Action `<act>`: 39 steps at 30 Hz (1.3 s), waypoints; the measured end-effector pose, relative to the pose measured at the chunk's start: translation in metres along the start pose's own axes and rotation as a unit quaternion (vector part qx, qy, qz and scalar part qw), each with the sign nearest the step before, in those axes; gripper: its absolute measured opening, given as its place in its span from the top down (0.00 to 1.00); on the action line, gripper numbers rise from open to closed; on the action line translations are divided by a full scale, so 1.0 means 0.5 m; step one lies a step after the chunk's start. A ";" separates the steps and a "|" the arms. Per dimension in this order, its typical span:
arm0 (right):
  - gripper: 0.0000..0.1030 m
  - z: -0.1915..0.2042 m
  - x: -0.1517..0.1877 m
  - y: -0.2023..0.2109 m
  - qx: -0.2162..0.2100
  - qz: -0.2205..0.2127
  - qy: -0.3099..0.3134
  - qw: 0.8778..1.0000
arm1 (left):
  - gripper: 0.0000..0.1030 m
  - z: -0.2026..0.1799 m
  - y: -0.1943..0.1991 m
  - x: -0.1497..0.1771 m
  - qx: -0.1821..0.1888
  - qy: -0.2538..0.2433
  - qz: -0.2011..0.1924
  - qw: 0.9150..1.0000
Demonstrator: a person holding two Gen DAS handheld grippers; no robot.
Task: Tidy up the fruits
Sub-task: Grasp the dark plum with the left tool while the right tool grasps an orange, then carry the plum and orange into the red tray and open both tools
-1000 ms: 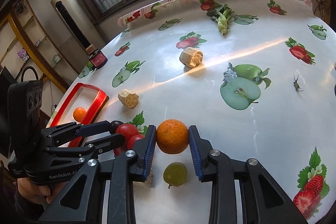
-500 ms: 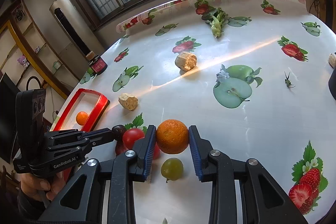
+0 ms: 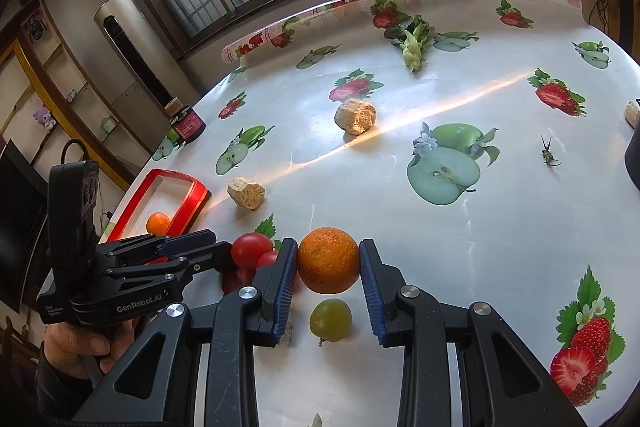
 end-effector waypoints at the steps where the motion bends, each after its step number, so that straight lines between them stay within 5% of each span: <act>1: 0.68 0.001 0.000 0.000 0.000 0.000 0.000 1.000 | 0.65 -0.003 0.001 0.003 0.003 -0.005 0.002 1.000; 5: 0.68 0.005 -0.001 0.003 0.000 -0.001 0.001 1.000 | 0.78 -0.035 0.006 0.022 0.011 -0.043 0.004 0.999; 16: 0.68 0.031 0.002 0.015 0.000 -0.004 0.013 1.000 | 0.80 -0.039 0.035 0.043 -0.015 -0.056 -0.005 0.998; 39: 0.68 0.213 0.042 -0.008 -0.038 0.015 0.088 0.995 | 0.79 0.086 0.223 0.111 -0.074 0.025 -0.078 0.994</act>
Point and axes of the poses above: each gripper's, at about its wrist camera, not at the fingertips, and y roughly against the way its jaws point, z to its left, x to its underside, the point moved 7 cm from there along -y, roughly the way its jaws point
